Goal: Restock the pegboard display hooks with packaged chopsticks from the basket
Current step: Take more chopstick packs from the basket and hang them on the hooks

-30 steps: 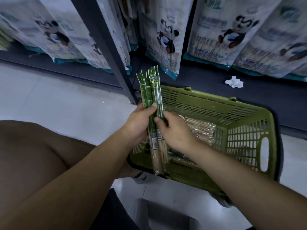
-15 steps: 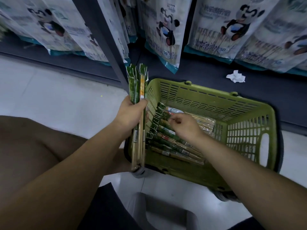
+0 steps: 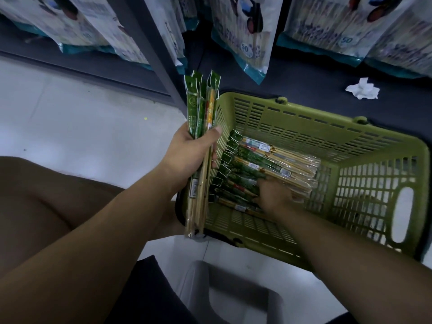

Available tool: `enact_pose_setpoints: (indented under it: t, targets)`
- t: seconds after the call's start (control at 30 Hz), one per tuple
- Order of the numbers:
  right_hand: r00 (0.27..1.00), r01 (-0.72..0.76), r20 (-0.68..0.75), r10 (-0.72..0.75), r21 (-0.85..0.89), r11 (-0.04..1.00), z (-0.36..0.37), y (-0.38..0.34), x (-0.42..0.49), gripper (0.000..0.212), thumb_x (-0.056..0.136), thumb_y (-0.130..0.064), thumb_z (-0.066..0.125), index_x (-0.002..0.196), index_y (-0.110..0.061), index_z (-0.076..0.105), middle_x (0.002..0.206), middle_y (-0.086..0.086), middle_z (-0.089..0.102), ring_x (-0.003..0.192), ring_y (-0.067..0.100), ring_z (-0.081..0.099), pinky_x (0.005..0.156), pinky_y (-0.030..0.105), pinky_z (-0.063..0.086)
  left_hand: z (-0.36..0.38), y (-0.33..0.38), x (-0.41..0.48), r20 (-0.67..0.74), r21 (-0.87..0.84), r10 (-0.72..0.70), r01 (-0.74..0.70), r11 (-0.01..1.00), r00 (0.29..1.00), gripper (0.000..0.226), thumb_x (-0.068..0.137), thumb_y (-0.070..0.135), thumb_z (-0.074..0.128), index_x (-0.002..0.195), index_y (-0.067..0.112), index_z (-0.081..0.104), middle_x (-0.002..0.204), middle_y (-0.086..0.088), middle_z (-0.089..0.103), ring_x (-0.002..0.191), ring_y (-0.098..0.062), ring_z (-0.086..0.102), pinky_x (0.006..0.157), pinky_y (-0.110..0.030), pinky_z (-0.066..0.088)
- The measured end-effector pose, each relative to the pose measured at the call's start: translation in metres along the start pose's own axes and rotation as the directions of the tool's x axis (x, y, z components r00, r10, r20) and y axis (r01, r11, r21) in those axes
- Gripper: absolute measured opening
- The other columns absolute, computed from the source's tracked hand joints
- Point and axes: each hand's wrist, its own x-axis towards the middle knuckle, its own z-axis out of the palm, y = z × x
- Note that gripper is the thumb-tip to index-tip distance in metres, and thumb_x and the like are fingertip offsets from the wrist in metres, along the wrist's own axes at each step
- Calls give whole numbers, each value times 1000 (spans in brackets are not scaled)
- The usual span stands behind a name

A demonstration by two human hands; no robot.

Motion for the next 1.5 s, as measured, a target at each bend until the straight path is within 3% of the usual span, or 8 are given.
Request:
enact_pose_setpoints:
  t: [0.47,0.77,0.87,1.0,1.1,1.27,1.43,1.5]
  targets:
    - [999,-38,-12,40,163,986,-11,14,-7,31,94,-30,71,124,-21,69,119,7,70,104,24,64,78,31,51,3,-7,6,-26,-19,-12,12,1000,1000,24,97,23,71,107,8,56,67,-3,60,54,-19,60,52,-32,54]
    - [987,96,-163,16,655,750,-131,-6,-41,19,91,-28,76,75,-25,66,57,-15,61,54,-4,55,47,17,35,20,-1,-3,75,29,21,-23,999,997,37,87,27,82,113,7,66,83,4,73,78,-20,71,66,-33,59]
    - [982,167,-185,-37,762,626,-165,-22,-72,12,89,-28,78,90,-18,72,74,-13,70,72,-2,63,65,16,45,38,14,-17,111,50,6,-12,999,994,72,74,43,90,128,4,63,116,-8,75,108,-26,71,97,-44,56]
    - [936,322,-348,-50,793,517,-196,-38,-116,30,86,-19,81,115,-21,71,108,-9,76,106,10,69,97,30,53,56,35,-34,243,-135,-33,67,989,969,57,76,29,90,124,9,69,114,-13,77,106,-32,74,98,-56,56]
    - [902,377,-430,-47,728,572,-217,-41,-145,26,93,-26,74,118,-25,68,104,-12,74,98,7,68,89,29,52,69,57,-47,302,-187,-62,123,975,951,65,69,34,95,123,8,70,114,-14,77,109,-33,73,99,-50,56]
    - [834,318,-546,-81,356,879,-250,-37,-187,44,106,-47,40,150,-41,37,74,-12,47,73,11,50,66,31,38,84,107,-59,370,-189,62,10,982,927,6,86,12,81,92,13,80,89,-10,78,81,-25,75,69,-35,60]
    - [750,333,-649,-128,203,921,-304,-32,-229,24,106,-40,42,113,-26,60,81,-5,59,76,14,56,70,39,49,90,165,-89,381,-121,200,-166,979,903,79,69,29,93,133,0,57,117,-23,72,107,-38,72,93,-53,59]
    - [691,388,-723,3,374,843,-330,-29,-242,22,104,-39,51,110,-25,67,72,-8,62,66,9,59,64,35,50,91,183,-96,386,-105,292,-273,956,875,57,78,22,89,126,4,62,104,-15,78,94,-29,77,79,-43,64]
